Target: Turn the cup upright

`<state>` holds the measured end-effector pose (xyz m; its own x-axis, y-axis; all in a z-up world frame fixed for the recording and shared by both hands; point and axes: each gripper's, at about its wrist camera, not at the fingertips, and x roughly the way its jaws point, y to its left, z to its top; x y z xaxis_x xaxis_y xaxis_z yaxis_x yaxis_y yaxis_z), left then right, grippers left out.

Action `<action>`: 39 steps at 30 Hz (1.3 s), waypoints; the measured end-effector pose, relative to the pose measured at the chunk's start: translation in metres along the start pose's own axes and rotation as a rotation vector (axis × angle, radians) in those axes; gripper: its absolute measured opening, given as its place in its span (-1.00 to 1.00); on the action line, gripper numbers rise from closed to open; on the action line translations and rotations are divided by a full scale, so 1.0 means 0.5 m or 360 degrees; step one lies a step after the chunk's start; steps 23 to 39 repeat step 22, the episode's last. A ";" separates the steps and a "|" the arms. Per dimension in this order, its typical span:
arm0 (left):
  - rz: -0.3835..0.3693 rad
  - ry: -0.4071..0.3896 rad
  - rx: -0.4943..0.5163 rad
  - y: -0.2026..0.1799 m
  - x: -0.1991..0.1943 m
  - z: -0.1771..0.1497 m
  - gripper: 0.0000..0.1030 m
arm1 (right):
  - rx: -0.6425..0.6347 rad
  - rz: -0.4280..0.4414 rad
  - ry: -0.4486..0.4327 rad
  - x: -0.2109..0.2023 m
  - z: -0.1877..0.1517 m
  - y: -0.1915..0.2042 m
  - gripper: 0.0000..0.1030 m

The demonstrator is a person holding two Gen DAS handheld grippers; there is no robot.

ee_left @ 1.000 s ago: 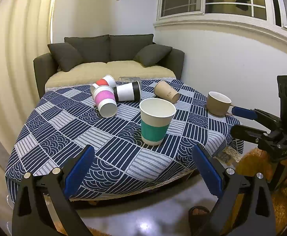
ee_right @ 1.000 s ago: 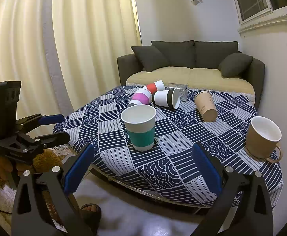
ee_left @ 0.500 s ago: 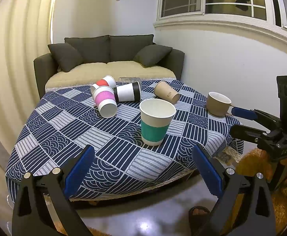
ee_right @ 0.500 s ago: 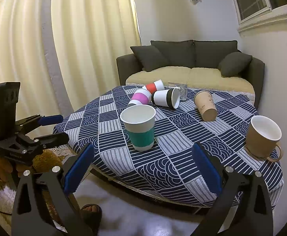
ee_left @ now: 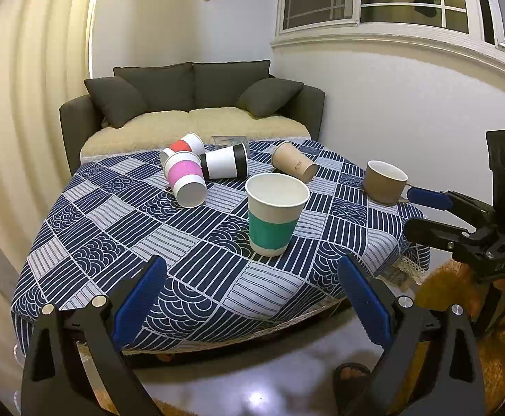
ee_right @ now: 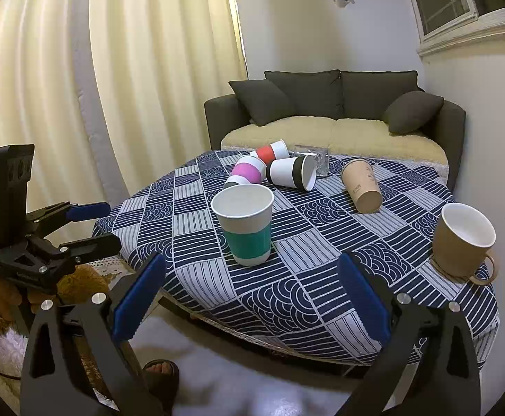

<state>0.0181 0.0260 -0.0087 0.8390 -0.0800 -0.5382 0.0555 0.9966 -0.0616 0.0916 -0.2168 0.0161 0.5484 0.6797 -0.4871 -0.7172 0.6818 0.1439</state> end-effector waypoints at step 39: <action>0.0002 0.0017 0.0013 -0.007 0.008 -0.003 0.88 | 0.0014 0.0000 0.0006 0.001 -0.001 -0.002 0.90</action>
